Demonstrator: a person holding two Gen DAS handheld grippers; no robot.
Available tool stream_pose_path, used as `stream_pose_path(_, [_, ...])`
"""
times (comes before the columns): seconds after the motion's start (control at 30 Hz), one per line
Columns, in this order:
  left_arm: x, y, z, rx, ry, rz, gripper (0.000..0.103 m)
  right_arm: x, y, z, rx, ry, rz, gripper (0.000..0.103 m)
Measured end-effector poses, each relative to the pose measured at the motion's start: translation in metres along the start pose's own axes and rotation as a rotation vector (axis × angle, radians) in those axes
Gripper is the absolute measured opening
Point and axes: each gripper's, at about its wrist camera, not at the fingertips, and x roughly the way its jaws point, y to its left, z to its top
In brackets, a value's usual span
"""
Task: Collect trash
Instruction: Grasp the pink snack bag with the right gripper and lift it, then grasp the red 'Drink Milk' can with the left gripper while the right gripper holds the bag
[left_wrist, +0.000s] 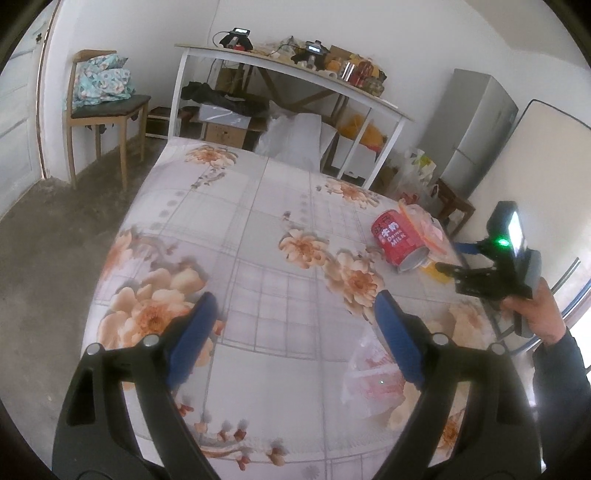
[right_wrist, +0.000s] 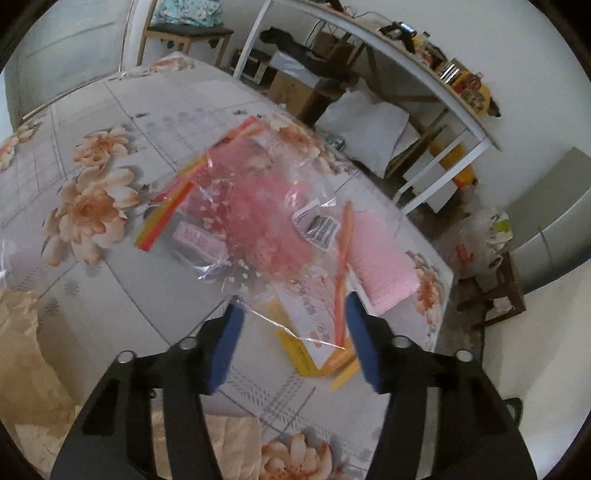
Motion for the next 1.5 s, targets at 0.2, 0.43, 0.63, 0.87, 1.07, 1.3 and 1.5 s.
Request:
stream_pose_path(0.2, [0.016,-0.006,0.004,0.025,0.031,0.003,0.083,0.000,0.000,-0.005,0.034,-0.049,0.033,0.006])
stream_pose_path(0.43, [0.044,-0.033,0.015,0.070,0.094,-0.042,0.083,-0.016,-0.009,-0.014,0.119,-0.101,0.047,0.004])
stream_pose_path(0.63, [0.090,-0.078,0.048,0.062,0.180,-0.106,0.084,-0.043,-0.036,-0.026,0.255,-0.143,0.023,0.004])
stream_pose_path(0.87, [0.177,-0.126,0.079,0.007,0.312,-0.115,0.084,-0.078,-0.052,-0.039,0.403,-0.164,-0.013,0.004])
stream_pose_path(1.07, [0.233,-0.144,0.082,-0.048,0.412,-0.065,0.082,-0.092,-0.051,-0.045,0.434,-0.218,0.008,0.004])
stream_pose_path(1.3, [0.266,-0.159,0.078,-0.072,0.491,-0.132,0.068,-0.091,-0.061,-0.052,0.492,-0.240,0.032,0.004])
stream_pose_path(1.5, [0.278,-0.165,0.072,-0.082,0.514,-0.154,0.065,-0.089,-0.062,-0.057,0.503,-0.243,0.052,0.004])
